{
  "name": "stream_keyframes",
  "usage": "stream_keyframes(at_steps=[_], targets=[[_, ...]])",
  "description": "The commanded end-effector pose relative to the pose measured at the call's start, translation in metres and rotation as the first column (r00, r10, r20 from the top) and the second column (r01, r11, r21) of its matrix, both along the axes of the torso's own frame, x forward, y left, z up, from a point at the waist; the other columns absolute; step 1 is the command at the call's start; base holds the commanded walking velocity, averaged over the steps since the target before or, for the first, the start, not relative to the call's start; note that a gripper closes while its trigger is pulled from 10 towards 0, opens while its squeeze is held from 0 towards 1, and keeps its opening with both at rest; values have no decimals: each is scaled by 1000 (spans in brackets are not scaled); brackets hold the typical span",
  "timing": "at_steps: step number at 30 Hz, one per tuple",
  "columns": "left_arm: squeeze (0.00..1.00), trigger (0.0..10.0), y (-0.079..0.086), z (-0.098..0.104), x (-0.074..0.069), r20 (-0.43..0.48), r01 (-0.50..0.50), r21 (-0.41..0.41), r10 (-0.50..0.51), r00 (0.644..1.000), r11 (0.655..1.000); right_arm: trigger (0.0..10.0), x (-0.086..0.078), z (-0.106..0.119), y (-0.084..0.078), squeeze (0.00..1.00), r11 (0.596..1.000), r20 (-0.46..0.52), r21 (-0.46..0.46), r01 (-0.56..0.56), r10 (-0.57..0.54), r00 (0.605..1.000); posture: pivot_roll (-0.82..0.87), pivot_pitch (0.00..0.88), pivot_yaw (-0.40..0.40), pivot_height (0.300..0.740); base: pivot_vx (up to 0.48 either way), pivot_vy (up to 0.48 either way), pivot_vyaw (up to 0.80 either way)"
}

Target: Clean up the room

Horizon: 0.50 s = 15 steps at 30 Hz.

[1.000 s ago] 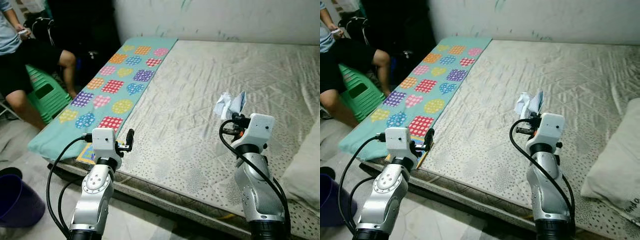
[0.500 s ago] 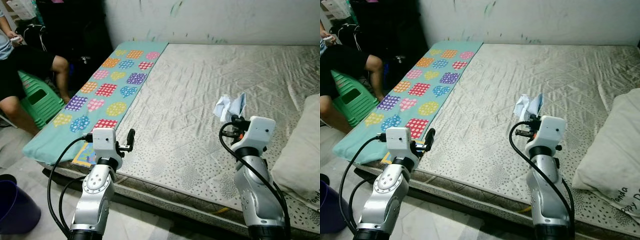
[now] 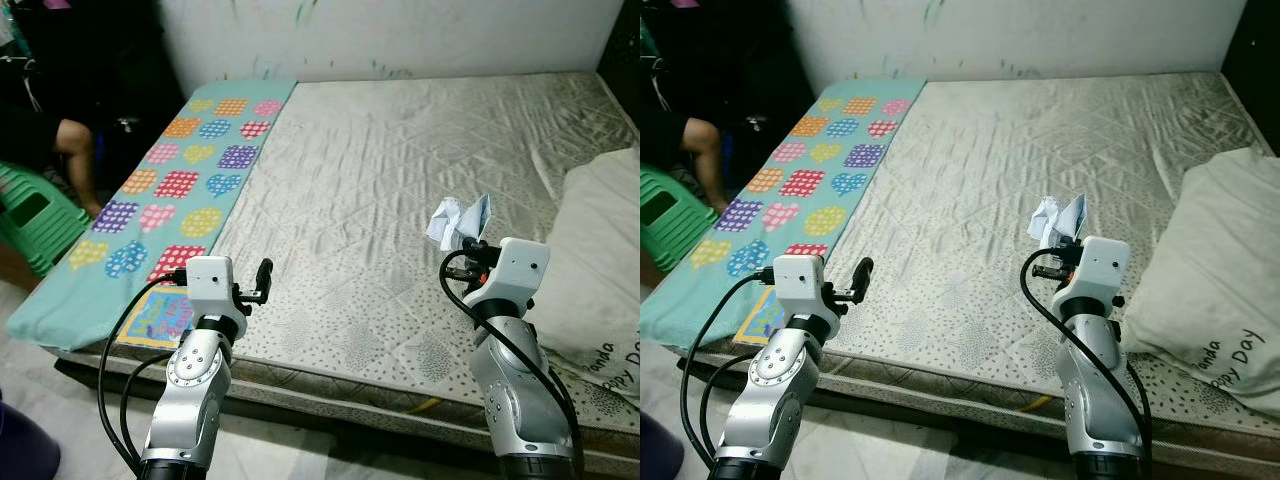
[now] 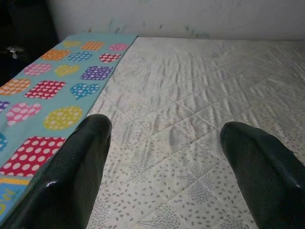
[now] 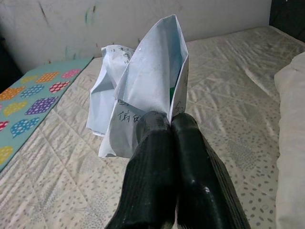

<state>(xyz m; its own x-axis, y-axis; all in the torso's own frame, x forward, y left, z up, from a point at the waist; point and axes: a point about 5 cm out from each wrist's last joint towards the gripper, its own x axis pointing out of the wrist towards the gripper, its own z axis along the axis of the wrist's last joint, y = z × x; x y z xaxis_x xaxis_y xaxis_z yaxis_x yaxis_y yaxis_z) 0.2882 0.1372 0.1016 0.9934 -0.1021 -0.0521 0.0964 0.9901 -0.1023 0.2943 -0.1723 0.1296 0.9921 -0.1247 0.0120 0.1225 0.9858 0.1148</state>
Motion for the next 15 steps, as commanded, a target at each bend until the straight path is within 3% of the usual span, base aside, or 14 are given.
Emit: stream_keyframes(at_steps=[1,4,8,15], targets=[[0,10000,5,-2,-1,-16,-14,2,14,1000,1000,10000,0,5,5,0,1000,14,3,-14,14,1000,-194,81,138,740,0,304,-800],[0,10000,5,-2,-1,-16,-11,5,11,1000,1000,10000,0,5,5,0,1000,11,3,-13,13,1000,-194,82,139,740,0,317,-800],[0,10000,4,0,-1,-6,-1,12,2,1000,1000,10000,0,5,5,0,1000,15,5,-12,12,1000,-194,82,139,740,0,0,-616],[0,10000,5,-1,-2,-10,-4,10,4,1000,1000,10000,-1,4,5,0,1000,13,5,-14,14,1000,-191,83,138,740,0,0,0]])
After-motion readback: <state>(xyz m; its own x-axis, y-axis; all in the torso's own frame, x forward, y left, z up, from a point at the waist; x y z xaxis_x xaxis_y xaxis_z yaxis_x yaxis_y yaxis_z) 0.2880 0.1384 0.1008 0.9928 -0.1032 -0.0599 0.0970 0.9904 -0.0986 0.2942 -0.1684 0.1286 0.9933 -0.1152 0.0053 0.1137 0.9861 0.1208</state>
